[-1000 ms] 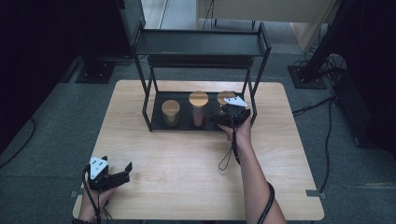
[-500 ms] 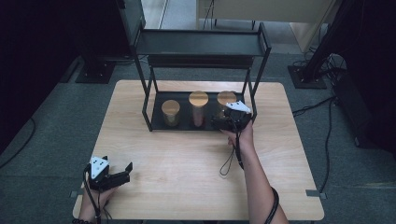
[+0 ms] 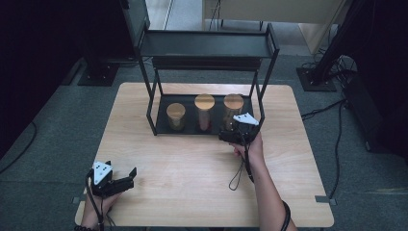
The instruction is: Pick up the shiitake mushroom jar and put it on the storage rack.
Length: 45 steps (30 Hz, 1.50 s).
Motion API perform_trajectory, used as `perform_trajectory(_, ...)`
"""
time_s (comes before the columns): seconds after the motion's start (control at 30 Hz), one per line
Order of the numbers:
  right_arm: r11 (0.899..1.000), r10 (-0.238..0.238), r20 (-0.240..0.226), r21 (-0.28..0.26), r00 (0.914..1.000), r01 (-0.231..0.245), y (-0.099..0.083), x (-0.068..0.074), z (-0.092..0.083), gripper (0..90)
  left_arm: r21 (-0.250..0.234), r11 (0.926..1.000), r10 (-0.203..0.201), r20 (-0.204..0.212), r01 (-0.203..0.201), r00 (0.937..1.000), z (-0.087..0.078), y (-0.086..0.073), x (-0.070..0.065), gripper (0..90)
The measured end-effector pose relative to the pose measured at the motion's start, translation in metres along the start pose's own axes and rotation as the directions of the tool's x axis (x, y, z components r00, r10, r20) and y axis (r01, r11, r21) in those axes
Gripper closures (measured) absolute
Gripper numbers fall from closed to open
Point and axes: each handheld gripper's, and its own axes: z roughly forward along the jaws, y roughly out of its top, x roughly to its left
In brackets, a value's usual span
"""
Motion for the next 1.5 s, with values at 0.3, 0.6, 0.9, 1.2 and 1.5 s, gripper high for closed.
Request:
perform_trajectory(0.3, 1.0, -0.006, -0.014, 0.023, 0.9999, 0.006, -0.021, -0.001, 0.002, 0.0, 0.003, 1.0, 0.005, -0.001, -0.005, 1.0, 0.0, 0.0, 0.0, 0.5)
perform_trajectory(0.6, 1.0, -0.002, -0.005, 0.026, 1.0, 0.002, -0.036, -0.005, 0.001, 0.0, 0.006, 1.0, 0.005, -0.002, -0.005, 1.0, 0.0, 0.0, 0.0, 0.5)
perform_trajectory(0.9, 0.999, -0.019, -0.019, 0.026, 0.9996, 0.019, -0.041, -0.003, -0.004, 0.0, 0.006, 1.0, 0.006, -0.002, -0.006, 1.0, 0.0, 0.0, 0.0, 0.5)
perform_trajectory(1.2, 0.999, -0.018, -0.014, 0.041, 0.9997, 0.019, -0.047, -0.005, -0.011, 0.0, 0.005, 1.0, 0.007, -0.002, -0.007, 1.0, 0.0, 0.0, -0.001, 0.5)
perform_trajectory(1.5, 0.998, -0.043, -0.01, 0.055, 0.999, 0.044, -0.054, -0.004, -0.021, 0.0, 0.003, 1.0, 0.007, -0.003, -0.007, 1.0, 0.0, 0.0, -0.001, 0.5)
